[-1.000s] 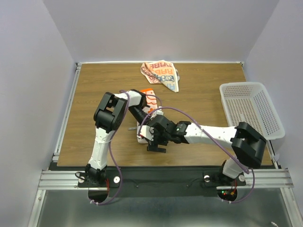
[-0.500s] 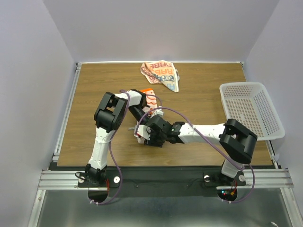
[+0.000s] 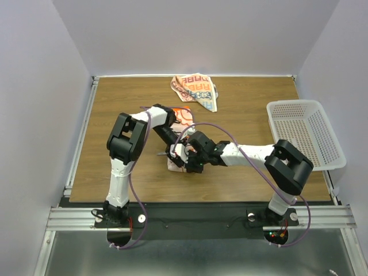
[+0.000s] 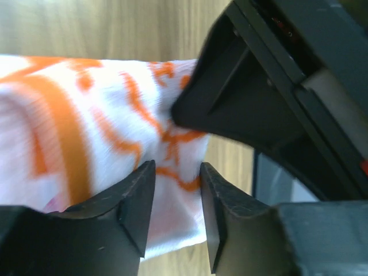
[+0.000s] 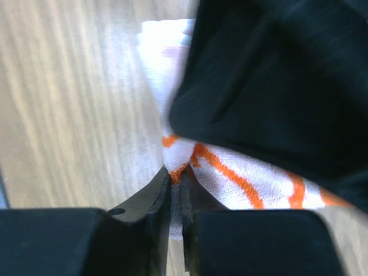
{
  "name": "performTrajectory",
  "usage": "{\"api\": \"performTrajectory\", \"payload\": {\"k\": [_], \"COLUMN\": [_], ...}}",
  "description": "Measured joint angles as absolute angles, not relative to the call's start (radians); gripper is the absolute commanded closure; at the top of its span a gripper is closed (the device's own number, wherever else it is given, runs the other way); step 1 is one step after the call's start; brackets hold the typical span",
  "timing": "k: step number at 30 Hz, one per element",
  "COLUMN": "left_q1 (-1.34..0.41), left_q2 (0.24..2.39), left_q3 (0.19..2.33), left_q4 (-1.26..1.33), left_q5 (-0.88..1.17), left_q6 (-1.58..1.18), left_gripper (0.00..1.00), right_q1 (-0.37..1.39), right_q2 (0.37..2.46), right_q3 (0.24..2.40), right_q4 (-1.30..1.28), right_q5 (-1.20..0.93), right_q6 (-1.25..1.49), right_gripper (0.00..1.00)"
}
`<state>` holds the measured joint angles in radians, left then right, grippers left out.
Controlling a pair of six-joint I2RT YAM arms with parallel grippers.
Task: Roll the towels
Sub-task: Roll the towel
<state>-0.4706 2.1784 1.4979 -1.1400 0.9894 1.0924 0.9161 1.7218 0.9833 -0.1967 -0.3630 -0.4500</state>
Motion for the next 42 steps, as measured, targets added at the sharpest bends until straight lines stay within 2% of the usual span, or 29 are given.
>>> {"api": "performTrajectory", "payload": {"k": [2,10,14,19,22,27,33,36,42], "left_q1": [-0.457,-0.366,-0.262,-0.088,-0.051,-0.124,-0.388,-0.543,-0.773], "left_q2": [2.154,2.028,1.929,1.710,1.522,1.136,0.822,0.802,0.895], "left_q3": [1.498,1.499,1.497,1.383,1.260,0.965,0.662,0.591,0.550], "left_q4": [-1.125,-1.100,-1.082,-0.958,-0.856,-0.667,-0.499,-0.436,-0.303], "left_q5": [0.980,0.938,0.948,0.946,0.899,0.799,0.638,0.556,0.408], "left_q6": [1.098,1.114,1.118,1.083,1.064,1.100,1.156,1.162,1.167], "left_gripper": [0.49,0.45,0.38,0.35,0.27,0.19,0.14,0.13,0.13], "right_q1": [0.911,0.896,0.859,0.802,0.768,0.728,0.688,0.670,0.646], "right_q2": [1.722,1.722,1.752,1.822,1.870,1.954,2.067,2.110,2.153], "right_q3": [0.983,0.987,1.027,1.094,1.131,1.172,1.221,1.237,1.271], "right_q4": [-0.202,-0.257,-0.292,-0.323,-0.334,-0.352,-0.369,-0.374,-0.385], "right_q5": [-0.401,-0.539,-0.615,-0.732,-0.817,-0.935,-1.066,-1.124,-1.187], "right_q6": [-0.448,-0.411,-0.364,-0.284,-0.232,-0.165,-0.093,-0.056,-0.006], "right_gripper": [0.99,1.00,0.99,0.99,0.99,0.98,0.98,0.97,0.96]}}
